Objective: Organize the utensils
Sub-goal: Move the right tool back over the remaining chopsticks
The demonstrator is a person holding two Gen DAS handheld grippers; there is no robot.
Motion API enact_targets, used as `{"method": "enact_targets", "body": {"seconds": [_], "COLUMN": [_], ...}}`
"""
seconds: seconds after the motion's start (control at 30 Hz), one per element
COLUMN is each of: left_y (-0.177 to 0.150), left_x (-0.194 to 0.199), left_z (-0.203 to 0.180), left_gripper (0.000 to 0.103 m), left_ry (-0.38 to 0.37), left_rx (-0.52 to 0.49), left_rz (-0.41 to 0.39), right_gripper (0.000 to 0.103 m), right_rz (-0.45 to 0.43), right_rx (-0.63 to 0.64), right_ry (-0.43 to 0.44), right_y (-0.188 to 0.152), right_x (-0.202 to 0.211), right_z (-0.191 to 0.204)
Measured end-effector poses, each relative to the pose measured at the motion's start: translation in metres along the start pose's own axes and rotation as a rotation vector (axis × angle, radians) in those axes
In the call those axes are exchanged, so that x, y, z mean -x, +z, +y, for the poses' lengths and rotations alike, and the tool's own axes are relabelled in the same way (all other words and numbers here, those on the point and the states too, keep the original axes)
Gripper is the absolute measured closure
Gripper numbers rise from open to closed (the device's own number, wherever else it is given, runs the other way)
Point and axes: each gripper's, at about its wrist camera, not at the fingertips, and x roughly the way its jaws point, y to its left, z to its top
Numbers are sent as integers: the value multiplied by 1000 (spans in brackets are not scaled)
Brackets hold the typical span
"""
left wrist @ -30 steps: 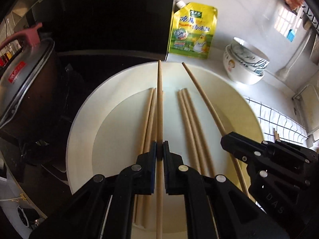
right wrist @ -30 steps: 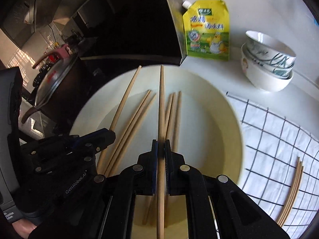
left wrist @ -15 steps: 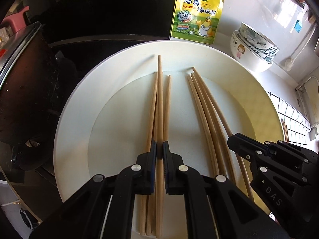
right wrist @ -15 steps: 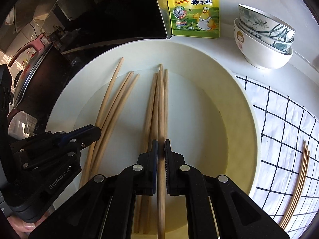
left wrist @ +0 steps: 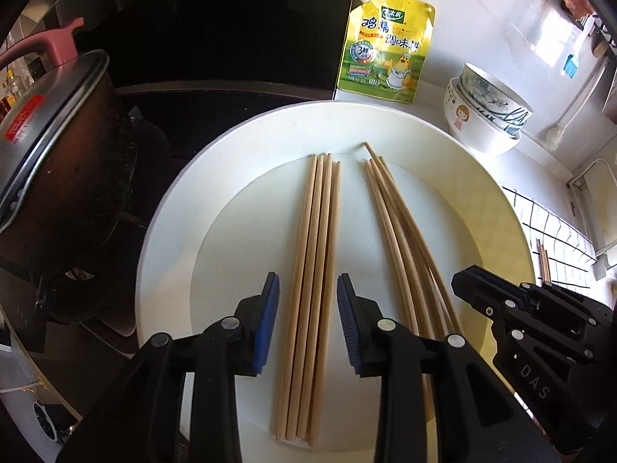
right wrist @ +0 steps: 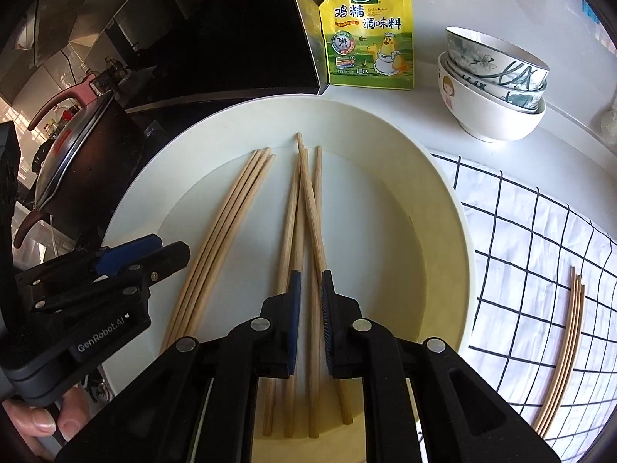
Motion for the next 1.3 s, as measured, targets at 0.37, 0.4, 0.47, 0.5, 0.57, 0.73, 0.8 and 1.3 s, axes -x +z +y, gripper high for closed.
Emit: {"method": "enact_targets", "body": {"seconds": [0.37,0.4,0.47,0.5,0.57,0.73,0.8,1.3], "left_y": [-10,-11,-12,-13,-14,-20,-22,-39], "left_x": [28,30,35,37,41,48,51,63], "left_z": [-8,-9,-13,-15,-20,-36,-44,-131], "left_gripper": [70,70,70,70,70,69,69,50], "left_ry": [0,-1,-1,-1,-4,-13,-18,-111], "left_rx": [7,7,6,5,3,-5,-14,-104], "left_rz": [-44,-48,-57,-60,-66,-75,-78,-84], "right_gripper": [91,91,91,91,91,85,84,62], "right_rz": [-45,-49,-57,-61,-68,-84,-92,-137], "right_rx": [10,11,14,17,23,24,21,-91], "right_ry": [-6,-6,-6,-7,-10,-14,-18,-84], "right_y": [-13,-14,-16,-17,-19,-27,-30,-80], "right_x": [35,38,44,47,54,71,77,127], "right_z": [-5,-5,-7,-7,-9,-20,-26,-111]}}
